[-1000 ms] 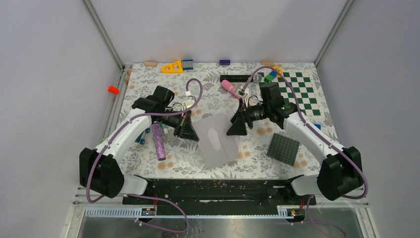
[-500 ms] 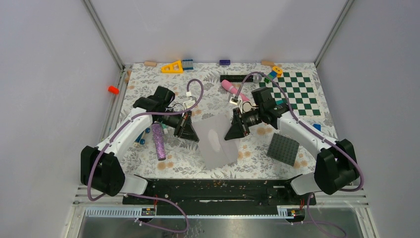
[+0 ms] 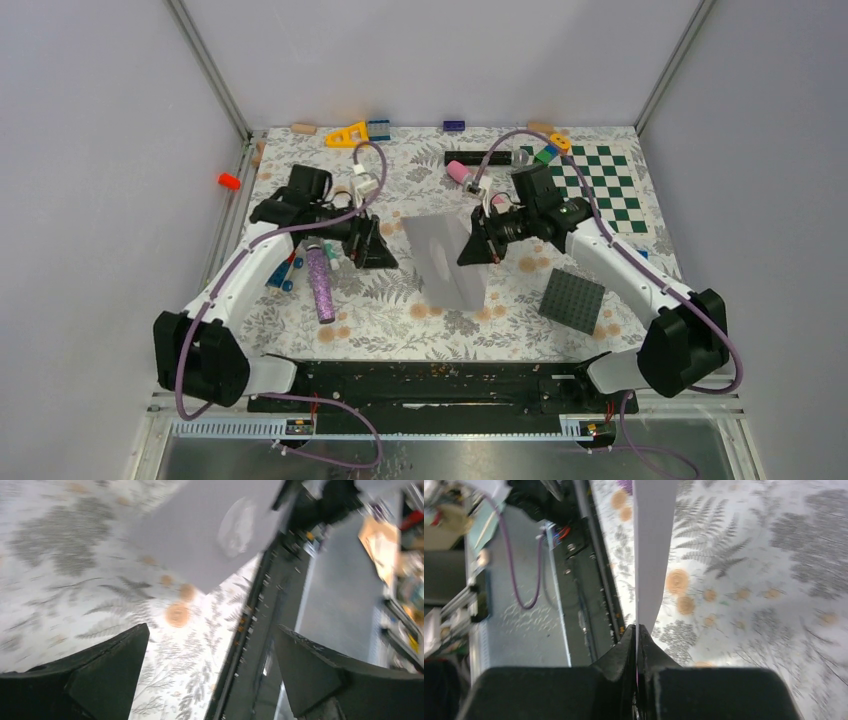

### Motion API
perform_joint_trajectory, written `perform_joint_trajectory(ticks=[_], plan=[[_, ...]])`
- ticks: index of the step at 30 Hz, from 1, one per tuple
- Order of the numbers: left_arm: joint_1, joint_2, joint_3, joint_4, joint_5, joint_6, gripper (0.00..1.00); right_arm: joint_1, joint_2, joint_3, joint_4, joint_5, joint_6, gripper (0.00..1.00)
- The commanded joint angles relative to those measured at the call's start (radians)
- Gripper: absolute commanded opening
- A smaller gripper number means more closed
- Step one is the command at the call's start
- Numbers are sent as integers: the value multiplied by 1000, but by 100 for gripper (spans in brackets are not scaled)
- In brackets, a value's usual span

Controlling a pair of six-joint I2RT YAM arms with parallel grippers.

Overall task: Place the letter into the envelope and seal it
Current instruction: Pick up the envelope from the center of the board, then adjust the envelope.

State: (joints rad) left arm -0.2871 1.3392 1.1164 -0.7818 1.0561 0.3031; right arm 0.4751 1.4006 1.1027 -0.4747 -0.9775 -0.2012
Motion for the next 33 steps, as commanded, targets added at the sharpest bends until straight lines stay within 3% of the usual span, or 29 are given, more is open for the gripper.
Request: perform_joint_trajectory(ticks=[1, 4, 7, 11, 22, 26, 33], plan=[[78, -108, 5, 222, -248, -159, 99, -1, 5, 161, -111, 313, 101, 0], [58, -162, 15, 290, -465, -180, 99, -1, 59, 232, -222, 273, 109, 0], [-17, -182, 52, 314, -650, -194, 99, 0, 74, 217, -203, 152, 168, 0], [-136, -168, 96, 309, -776, -175, 99, 0, 53, 182, -135, 280, 193, 0], [-239, 74, 400, 75, -848, -207, 99, 22, 45, 173, -49, 552, 339, 0], [-250, 133, 484, 24, -825, -269, 99, 25, 32, 188, -30, 573, 404, 0], [-282, 151, 482, 56, -833, -300, 99, 25, 49, 221, -3, 509, 454, 0]])
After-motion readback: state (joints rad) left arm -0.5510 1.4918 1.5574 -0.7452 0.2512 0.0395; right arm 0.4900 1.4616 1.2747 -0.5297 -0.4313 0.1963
